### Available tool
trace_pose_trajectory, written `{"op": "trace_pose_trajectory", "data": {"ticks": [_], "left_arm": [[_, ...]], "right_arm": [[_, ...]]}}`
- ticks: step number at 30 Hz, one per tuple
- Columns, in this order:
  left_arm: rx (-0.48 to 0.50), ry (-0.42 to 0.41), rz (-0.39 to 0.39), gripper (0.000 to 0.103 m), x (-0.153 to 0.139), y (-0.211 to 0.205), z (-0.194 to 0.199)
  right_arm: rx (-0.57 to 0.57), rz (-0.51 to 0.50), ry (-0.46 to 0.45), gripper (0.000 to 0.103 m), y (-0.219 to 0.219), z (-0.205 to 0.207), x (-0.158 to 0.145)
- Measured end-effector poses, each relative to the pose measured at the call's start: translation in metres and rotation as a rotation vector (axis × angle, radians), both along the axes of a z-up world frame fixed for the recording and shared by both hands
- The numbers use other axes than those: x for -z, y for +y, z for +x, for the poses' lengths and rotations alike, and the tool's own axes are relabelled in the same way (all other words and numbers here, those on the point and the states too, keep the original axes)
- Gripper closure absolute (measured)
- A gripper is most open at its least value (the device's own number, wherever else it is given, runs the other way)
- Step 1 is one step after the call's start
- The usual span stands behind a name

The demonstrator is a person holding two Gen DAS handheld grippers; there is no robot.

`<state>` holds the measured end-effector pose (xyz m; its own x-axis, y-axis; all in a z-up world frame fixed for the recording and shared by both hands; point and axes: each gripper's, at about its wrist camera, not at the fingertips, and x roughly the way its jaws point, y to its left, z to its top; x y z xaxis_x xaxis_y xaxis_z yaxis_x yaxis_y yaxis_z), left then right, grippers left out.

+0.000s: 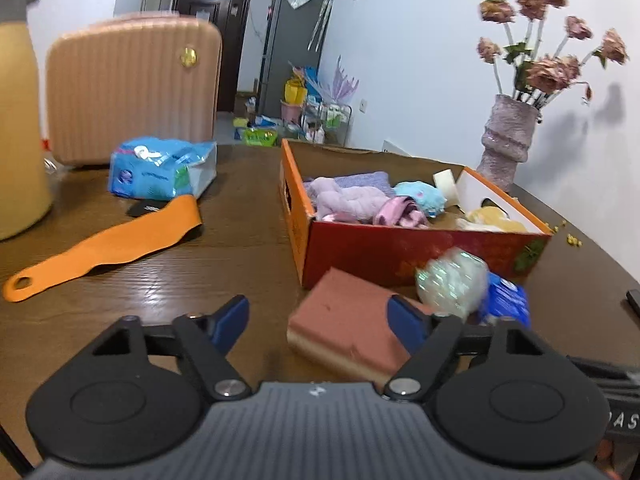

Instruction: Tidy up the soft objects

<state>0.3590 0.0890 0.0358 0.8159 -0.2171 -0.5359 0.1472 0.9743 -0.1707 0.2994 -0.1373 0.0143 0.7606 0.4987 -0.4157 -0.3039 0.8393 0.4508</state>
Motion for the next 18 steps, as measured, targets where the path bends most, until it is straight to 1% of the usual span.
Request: {"op": "trace_pose_trajectory", "data": {"ticks": [1,2,3,5,6,8,10,16,18], "left_arm": [[0.008,0.01,-0.023,0.036,0.004,0.003,0.008],[0.014,0.019,-0.059,0.04,0.009,0.007,0.016],[0.018,0.031,-0.118,0.047,0.015,0.013,0.022],[0.045,0.071,-0.225,0.055,0.027,0.022,0.03],[0.05,0.097,-0.248,0.058,0.032,0.024,0.033],[0.045,0.116,-0.275,0.059,0.035,0.026,0.034],[0.062,0.114,-0.273,0.06,0.034,0.025,0.032],[0.065,0.118,-0.279,0.061,0.036,0.024,0.027],[0.066,0.114,-0.277,0.062,0.035,0.023,0.025]], "right_arm": [[-0.003,0.012,0.001,0.063,0.003,0.006,0.001],[-0.004,0.024,0.001,0.063,0.004,0.011,0.002],[-0.008,0.031,0.01,0.064,0.007,0.017,0.005],[-0.027,0.049,0.047,0.065,0.009,0.024,0.008],[-0.036,0.063,0.049,0.065,0.01,0.025,0.009],[-0.039,0.067,0.045,0.066,0.012,0.026,0.011],[-0.038,0.069,0.037,0.071,0.015,0.026,0.013],[-0.019,0.033,0.018,0.071,0.019,0.027,0.013],[-0.019,0.03,0.015,0.074,0.019,0.027,0.012]]}}
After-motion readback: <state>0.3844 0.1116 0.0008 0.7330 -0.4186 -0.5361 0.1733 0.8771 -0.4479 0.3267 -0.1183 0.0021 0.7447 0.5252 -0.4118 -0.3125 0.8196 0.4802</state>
